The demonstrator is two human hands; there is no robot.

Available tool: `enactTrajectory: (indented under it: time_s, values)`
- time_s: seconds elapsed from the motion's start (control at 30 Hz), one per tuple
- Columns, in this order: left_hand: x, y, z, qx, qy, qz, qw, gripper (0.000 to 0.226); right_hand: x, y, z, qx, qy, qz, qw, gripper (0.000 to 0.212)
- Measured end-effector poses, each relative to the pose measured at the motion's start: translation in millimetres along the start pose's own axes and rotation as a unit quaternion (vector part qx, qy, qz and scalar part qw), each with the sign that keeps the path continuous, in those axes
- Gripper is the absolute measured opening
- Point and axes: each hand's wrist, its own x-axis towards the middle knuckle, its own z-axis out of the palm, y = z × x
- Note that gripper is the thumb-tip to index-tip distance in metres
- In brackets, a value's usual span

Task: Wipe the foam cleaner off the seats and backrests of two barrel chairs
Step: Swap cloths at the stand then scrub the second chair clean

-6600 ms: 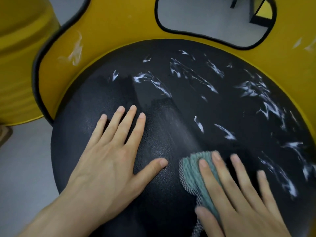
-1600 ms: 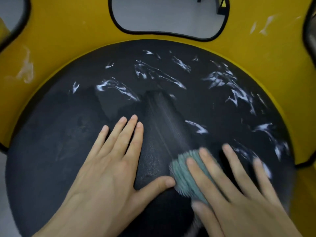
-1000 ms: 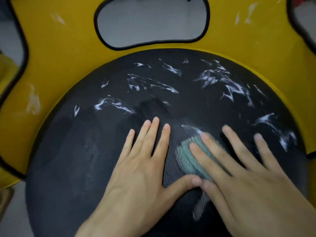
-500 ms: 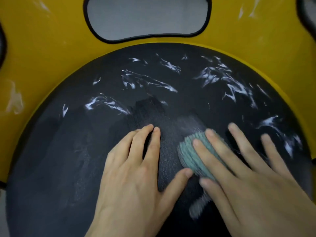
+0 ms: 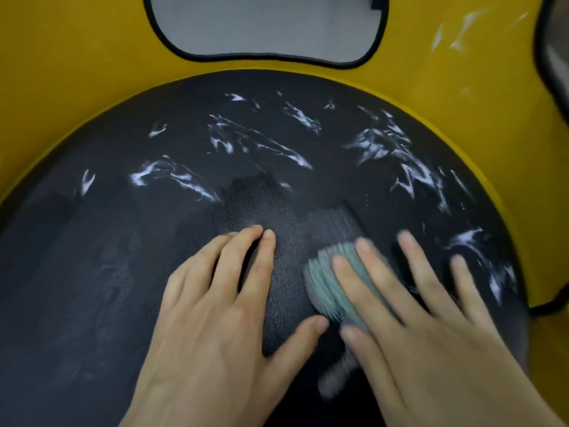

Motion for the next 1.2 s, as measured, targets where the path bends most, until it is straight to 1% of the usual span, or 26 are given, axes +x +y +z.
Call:
enactTrajectory:
  time_s: [0.07,0.13,0.23,0.3,0.37,0.47,0.6,0.67,0.77,0.87,0.93,1.03,1.07,1.13,1.2]
  values:
    - [-1,0,0,0.001,-0.002,-0.001,1.0,0.089,36,-5,-7,0.026,-0.029,0.023,0.999,0.059]
    - [-1,0,0,0.003,-0.013,-0.005,1.0,0.089,51,-6,-7,0.026,-0.047,0.028,0.998,0.06]
    - [-2,-1,-2,0.0,-0.03,-0.011,0.999,0.091,17,-6,-2,0.023,-0.035,0.017,0.999,0.06]
    - [-2,-1,-3,0.001,-0.039,-0.009,0.999,0.091,-21,-6,1,-0.007,-0.018,0.012,1.0,0.059]
    - [-2,-1,-3,0.003,-0.044,-0.008,0.999,0.091,-39,-5,0,-0.024,-0.028,0.016,0.999,0.059]
    - [-3,-1,-4,0.005,-0.048,-0.007,0.999,0.091,-14,-4,-4,-0.008,-0.017,0.012,1.0,0.058]
    - [-2,0,-6,0.011,-0.057,-0.01,0.998,0.09,34,-8,-9,0.021,-0.052,0.034,0.998,0.059]
    - [-3,0,-6,0.012,-0.071,-0.013,0.997,0.09,20,-8,-8,0.019,-0.053,0.031,0.998,0.059]
    - [-3,0,-7,0.017,-0.075,-0.016,0.997,0.091,-32,-6,-7,-0.009,-0.031,0.027,0.999,0.059]
    - [-3,1,-8,0.022,-0.07,-0.013,0.997,0.09,-51,-4,-15,-0.01,-0.062,0.029,0.998,0.059]
    - [-3,1,-8,0.021,-0.071,-0.012,0.997,0.09,-32,-5,-18,0.017,-0.077,0.027,0.996,0.058]
    - [-3,1,-5,0.025,-0.057,-0.01,0.998,0.09,31,-4,-22,0.03,-0.133,0.041,0.99,0.062]
    - [-3,1,-4,0.023,-0.053,-0.011,0.998,0.09,54,-3,-22,0.04,-0.14,0.057,0.988,0.064]
    - [-2,0,-3,0.016,-0.043,-0.012,0.999,0.091,79,0,-20,0.04,-0.141,0.076,0.986,0.065]
    - [-2,-1,-1,0.015,-0.042,-0.008,0.999,0.09,67,-3,-18,0.027,-0.121,0.06,0.991,0.065]
